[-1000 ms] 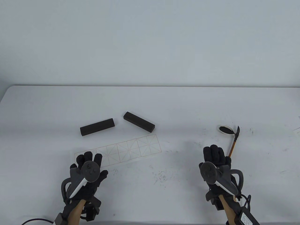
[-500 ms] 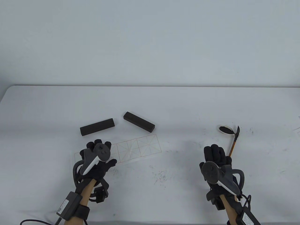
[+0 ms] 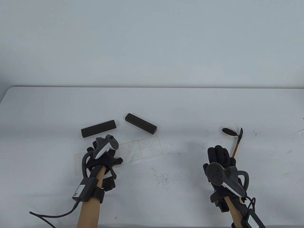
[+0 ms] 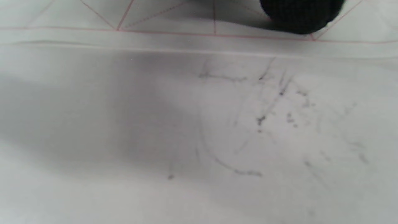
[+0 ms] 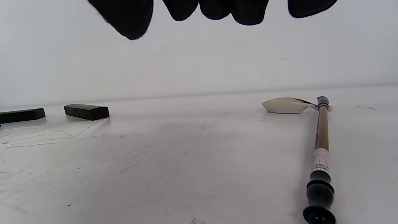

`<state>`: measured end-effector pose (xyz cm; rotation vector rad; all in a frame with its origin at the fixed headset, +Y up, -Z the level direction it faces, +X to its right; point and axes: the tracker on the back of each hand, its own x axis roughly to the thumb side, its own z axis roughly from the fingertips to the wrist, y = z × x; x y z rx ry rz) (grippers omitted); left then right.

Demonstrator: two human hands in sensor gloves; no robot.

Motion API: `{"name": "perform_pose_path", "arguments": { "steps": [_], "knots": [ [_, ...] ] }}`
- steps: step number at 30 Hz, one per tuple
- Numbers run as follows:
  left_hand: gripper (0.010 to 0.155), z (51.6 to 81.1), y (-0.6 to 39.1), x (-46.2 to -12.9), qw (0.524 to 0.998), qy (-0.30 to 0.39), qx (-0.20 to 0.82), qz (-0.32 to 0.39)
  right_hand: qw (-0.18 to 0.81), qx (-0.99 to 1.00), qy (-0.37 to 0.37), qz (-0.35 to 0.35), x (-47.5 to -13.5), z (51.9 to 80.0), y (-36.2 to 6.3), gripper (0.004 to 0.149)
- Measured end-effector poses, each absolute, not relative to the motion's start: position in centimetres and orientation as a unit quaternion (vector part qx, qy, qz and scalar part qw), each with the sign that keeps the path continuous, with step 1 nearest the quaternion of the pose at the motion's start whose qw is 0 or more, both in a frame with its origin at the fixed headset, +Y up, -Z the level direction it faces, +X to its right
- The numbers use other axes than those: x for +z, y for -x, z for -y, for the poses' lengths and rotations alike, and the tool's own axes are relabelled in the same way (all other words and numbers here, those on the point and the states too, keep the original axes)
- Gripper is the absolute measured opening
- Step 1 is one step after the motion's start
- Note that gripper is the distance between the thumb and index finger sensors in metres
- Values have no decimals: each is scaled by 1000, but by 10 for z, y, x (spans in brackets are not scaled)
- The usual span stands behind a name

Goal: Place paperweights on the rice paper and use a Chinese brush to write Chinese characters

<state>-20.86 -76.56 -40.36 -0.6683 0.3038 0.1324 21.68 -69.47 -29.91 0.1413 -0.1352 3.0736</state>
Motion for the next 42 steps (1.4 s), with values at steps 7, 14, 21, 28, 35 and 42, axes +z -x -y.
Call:
{"name": "perform_pose_path", "arguments": {
  "steps": [7,14,21,28,35,42],
  "knots": [
    [86,764,203,-403,935,322,30,-147,29,998,-46,42,-299,694,-217,68],
    [87,766,193,-393,942,318,0,-109,29,998,-47,41,-299,694,-217,68],
    [88,767,176,-377,952,300,-26,-52,27,998,-49,39,-298,694,-215,67],
    [88,768,158,-364,954,296,-40,-13,26,998,-49,37,-298,694,-215,67],
    [88,768,138,-352,953,295,-58,24,25,998,-49,34,-298,695,-214,67],
    [89,768,117,-339,951,293,-84,59,24,998,-49,31,-298,695,-214,68]
  ]
}}
